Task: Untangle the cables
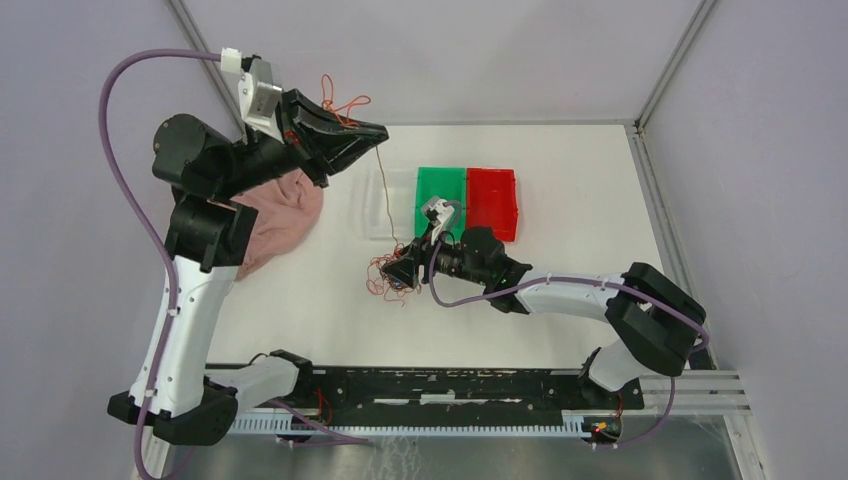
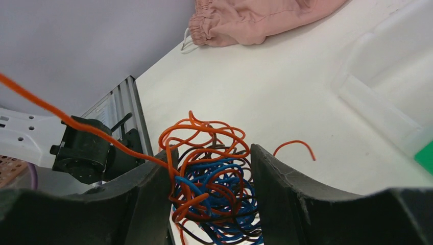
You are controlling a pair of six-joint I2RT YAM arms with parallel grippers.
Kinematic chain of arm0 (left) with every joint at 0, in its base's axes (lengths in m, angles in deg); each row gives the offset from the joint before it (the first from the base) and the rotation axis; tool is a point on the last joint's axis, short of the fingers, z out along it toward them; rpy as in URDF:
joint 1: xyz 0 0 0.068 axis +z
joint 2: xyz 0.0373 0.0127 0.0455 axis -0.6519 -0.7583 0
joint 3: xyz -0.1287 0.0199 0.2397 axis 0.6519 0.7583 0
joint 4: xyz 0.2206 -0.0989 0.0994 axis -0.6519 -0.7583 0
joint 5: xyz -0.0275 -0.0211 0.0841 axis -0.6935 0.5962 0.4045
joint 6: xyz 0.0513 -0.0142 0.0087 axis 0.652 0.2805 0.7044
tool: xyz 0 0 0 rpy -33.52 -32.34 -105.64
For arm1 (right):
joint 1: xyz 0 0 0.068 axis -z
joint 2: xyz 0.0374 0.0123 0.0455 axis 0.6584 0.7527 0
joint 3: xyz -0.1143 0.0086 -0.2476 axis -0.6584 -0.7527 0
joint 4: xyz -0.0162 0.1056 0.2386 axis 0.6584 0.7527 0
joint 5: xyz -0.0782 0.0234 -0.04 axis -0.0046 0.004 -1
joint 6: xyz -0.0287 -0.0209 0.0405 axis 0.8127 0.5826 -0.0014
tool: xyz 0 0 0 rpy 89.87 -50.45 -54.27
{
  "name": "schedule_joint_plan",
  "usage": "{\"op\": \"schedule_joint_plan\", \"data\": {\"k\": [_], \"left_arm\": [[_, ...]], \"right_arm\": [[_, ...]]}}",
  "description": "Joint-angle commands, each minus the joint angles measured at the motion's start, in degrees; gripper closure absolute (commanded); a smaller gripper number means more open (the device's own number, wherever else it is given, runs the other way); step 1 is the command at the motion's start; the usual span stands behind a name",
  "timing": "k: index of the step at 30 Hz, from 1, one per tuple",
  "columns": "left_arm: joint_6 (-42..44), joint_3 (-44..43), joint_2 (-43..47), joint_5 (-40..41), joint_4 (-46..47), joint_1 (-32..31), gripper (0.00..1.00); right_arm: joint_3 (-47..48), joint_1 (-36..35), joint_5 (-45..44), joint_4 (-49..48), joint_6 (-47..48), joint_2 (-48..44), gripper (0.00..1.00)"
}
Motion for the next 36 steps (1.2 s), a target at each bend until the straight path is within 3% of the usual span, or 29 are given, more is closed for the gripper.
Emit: {"op": "schedule_joint_plan", "data": {"k": [1, 9, 15, 21, 24, 30, 36], "left_arm": [[2.12, -7.29, -1.75, 4.06, 2.66, -0.27, 0.97], [4.22, -18.68, -5.64, 8.05, 1.97, -0.23, 0.97], [8.87, -28.09, -9.17, 15.34, 4.03, -0.26, 0.97], [12.72, -31.53, -9.93, 20.59, 6.87, -0.21, 0.97], [12.77, -29.53, -9.02, 18.9, 4.98, -0.23, 0.97], [14.96, -17.6, -4.21, 17.81, 4.82, -0.21, 0.97], [14.48, -5.46, 0.27, 18.26, 4.95, -0.24, 0.97]], "right_arm": [[-0.75, -0.19, -3.38, -2.26, 1.87, 0.88, 0.39], [-2.42, -0.25, -5.28, -2.42, 1.92, 3.71, 0.37], [-3.5, -0.24, -7.27, -1.66, 1.91, 4.66, 0.35], [-4.89, -0.18, -9.0, -3.18, 0.55, 5.49, 0.36], [-4.92, -0.2, -9.96, -2.58, 0.44, 2.92, 0.34], [1.33, -0.18, -10.58, 9.44, 2.99, -4.82, 0.25], [5.15, -0.15, -13.26, 13.98, 3.69, -9.89, 0.21]]}}
